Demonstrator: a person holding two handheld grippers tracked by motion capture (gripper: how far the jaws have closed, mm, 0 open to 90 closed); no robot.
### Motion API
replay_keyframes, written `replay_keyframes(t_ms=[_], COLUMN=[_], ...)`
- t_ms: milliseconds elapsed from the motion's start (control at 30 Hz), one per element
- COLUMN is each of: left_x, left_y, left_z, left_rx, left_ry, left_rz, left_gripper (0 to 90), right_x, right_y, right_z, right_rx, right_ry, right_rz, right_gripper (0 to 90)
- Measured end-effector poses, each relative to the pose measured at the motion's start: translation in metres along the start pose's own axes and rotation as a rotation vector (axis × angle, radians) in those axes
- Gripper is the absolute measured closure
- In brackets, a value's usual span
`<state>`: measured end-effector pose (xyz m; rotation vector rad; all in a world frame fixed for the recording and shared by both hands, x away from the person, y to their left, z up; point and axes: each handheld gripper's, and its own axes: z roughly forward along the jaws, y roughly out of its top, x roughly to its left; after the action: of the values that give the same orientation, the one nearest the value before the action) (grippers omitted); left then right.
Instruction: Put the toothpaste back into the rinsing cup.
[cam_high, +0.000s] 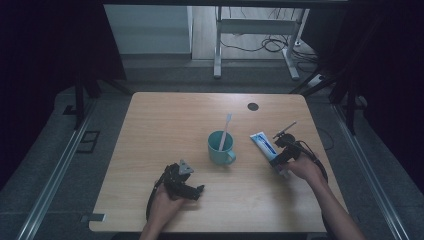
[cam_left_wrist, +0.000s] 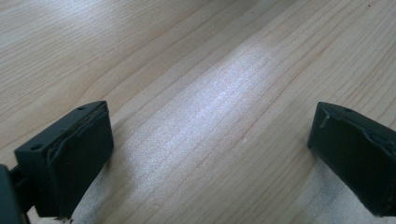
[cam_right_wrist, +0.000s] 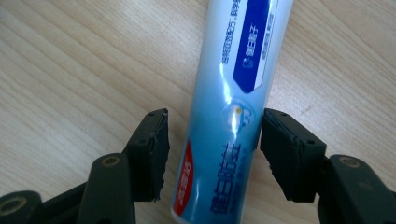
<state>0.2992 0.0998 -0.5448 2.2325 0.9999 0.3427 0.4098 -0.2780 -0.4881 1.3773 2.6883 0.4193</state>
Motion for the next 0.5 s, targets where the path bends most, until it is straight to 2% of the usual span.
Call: replay_keyframes(t_ms=[500], left_x=[0.0], left_y=[0.0], left_z=[0.0], left_rx=[0.0], left_ry=[-0.001], left_rz=[0.004], left_gripper=[0.3], right_x=[-0.003], right_y=[0.026], right_z=[0.008], right_rx=[0.049], right_ry=[-0.012], right_rz=[-0.003], right_gripper=[40.8])
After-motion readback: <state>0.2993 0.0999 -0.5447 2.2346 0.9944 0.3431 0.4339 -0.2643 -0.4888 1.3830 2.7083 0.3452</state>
